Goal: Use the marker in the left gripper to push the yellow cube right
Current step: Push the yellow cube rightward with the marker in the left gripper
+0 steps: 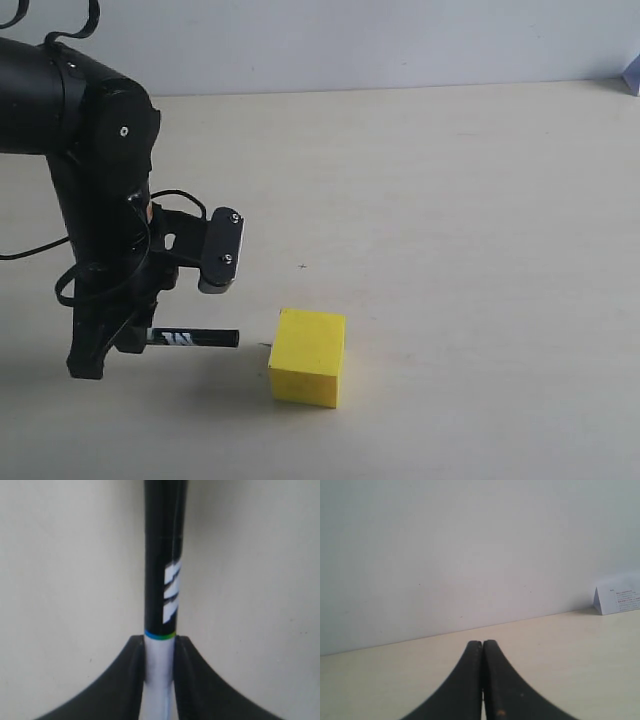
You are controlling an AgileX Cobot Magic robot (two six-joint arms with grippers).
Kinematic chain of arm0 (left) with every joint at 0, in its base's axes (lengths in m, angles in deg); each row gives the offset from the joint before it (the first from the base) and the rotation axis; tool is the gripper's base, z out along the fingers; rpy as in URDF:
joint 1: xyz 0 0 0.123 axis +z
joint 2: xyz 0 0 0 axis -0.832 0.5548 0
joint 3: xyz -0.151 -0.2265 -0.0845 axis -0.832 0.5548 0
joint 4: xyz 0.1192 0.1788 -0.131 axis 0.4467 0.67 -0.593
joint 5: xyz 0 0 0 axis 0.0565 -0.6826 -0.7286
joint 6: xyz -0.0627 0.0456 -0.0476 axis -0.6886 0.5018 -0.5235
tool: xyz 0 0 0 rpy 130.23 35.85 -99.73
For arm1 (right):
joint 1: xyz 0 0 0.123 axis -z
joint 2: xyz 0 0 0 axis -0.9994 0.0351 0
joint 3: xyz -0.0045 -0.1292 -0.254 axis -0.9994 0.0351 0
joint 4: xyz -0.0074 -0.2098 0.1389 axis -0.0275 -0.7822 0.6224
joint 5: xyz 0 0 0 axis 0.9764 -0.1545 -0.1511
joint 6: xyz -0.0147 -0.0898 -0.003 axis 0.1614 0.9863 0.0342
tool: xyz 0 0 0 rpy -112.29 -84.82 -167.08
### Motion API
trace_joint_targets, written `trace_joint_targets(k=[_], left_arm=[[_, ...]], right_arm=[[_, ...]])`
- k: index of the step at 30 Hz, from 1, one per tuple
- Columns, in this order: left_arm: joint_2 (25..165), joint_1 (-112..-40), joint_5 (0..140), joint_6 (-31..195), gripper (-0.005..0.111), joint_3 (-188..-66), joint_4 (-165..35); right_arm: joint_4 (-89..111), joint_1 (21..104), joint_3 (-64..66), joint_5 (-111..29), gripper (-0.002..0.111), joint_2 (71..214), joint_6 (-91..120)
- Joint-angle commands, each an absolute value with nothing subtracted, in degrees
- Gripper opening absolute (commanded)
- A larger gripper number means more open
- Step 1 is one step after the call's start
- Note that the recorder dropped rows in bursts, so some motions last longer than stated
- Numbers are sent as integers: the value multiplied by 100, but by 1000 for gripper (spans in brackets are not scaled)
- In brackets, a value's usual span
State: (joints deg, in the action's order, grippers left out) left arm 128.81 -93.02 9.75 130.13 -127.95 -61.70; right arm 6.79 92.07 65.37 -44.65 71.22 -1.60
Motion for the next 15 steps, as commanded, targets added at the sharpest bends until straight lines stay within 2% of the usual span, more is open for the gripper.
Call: trace_joint_targets(k=[1, 9, 15], left_arm=[[12952, -9512, 1189, 12978, 0, -12830, -6266], [13121, -9896, 1361, 12978, 0, -12830, -6294], [13131, -9860, 1313, 12967, 0, -12830, -6283]], right_arm=[[666, 9198, 6569, -4430, 0, 7082, -163], [666, 9198, 6569, -4430, 0, 7082, -163], [666, 9198, 6569, -4430, 0, 7082, -163]])
